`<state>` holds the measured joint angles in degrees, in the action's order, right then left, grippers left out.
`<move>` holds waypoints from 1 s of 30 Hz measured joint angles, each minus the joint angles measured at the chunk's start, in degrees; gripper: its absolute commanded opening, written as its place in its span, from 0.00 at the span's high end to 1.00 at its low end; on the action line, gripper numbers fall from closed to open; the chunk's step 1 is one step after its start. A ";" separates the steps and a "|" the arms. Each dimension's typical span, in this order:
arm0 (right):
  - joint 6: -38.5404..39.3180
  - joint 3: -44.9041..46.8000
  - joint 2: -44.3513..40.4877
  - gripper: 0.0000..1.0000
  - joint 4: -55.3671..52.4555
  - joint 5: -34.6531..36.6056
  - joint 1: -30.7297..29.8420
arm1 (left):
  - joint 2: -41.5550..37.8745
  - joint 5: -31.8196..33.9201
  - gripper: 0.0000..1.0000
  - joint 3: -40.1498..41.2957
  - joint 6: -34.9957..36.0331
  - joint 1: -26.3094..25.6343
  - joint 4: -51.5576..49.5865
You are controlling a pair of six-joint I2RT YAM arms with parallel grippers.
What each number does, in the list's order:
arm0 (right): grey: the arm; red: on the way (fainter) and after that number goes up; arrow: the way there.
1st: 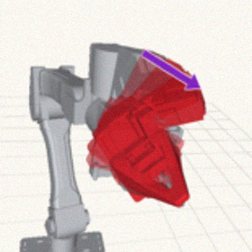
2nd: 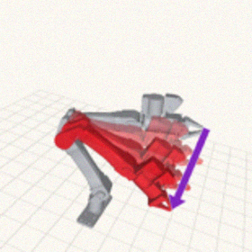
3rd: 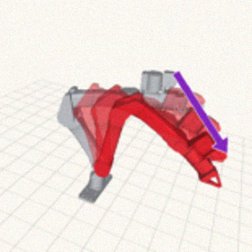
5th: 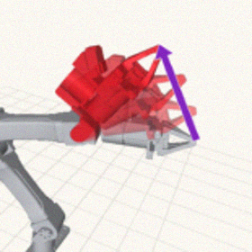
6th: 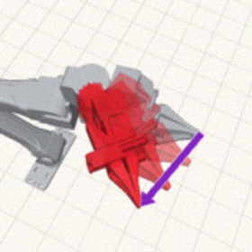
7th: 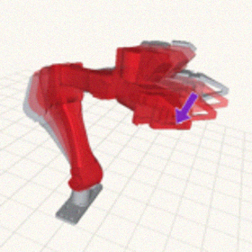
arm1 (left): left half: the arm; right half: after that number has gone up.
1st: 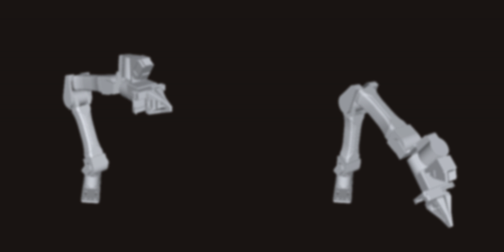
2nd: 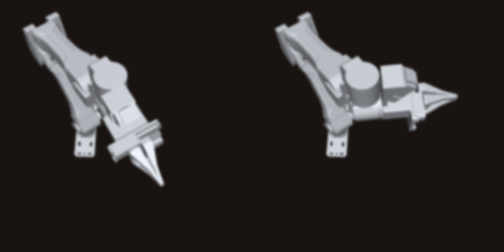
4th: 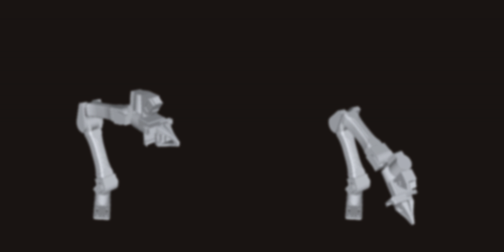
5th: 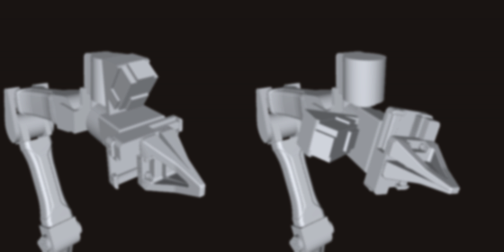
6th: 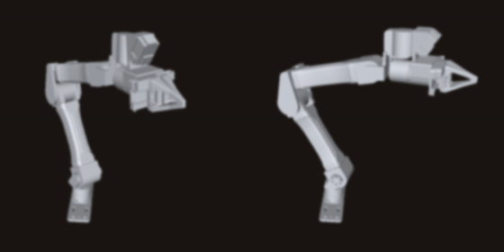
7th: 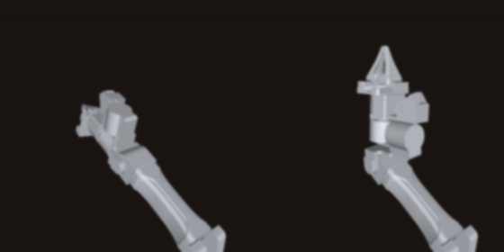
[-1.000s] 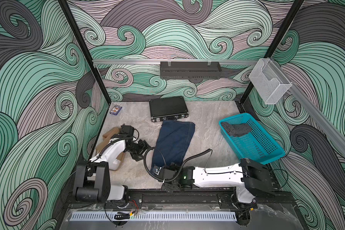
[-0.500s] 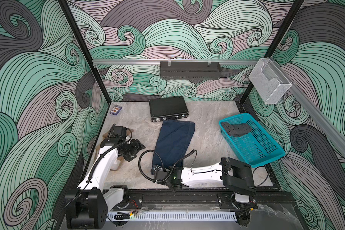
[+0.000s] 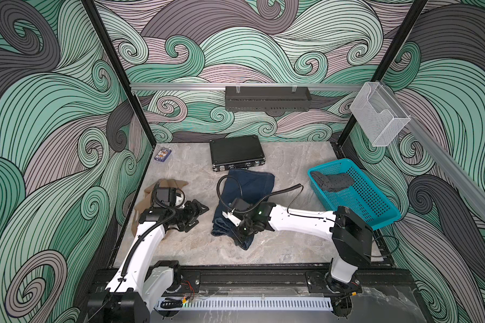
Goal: Roll up the skirts
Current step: Roll the skirt at the center of the board.
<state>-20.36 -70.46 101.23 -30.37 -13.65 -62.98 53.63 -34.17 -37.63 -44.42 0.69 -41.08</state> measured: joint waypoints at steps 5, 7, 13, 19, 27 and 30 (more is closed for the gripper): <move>-6.29 -3.19 2.69 1.00 -0.20 -17.31 6.84 | -7.45 -0.68 0.23 2.36 -3.19 -0.02 -0.76; -8.07 -4.37 4.96 1.00 -0.20 -22.80 9.11 | -10.58 -1.51 0.22 4.63 -5.55 -0.20 0.11; -14.67 -6.67 12.09 1.00 1.86 -34.27 13.20 | -11.17 -3.37 0.20 8.63 -11.80 -5.38 4.70; -23.47 -6.67 17.16 1.00 8.44 -40.46 14.38 | 1.03 -1.99 0.20 7.61 -13.53 -12.87 11.21; -30.16 -6.32 17.86 1.00 14.43 -42.14 14.60 | 12.39 1.79 0.21 6.80 -13.53 -16.31 17.29; -31.17 -5.99 17.86 1.00 15.91 -42.47 14.67 | 16.83 2.80 0.29 4.33 -13.20 -17.14 18.25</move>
<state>-51.53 -76.44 119.09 -14.46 -56.12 -48.31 70.46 -31.38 -33.30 -57.63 -16.45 -22.83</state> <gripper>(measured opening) 0.169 0.754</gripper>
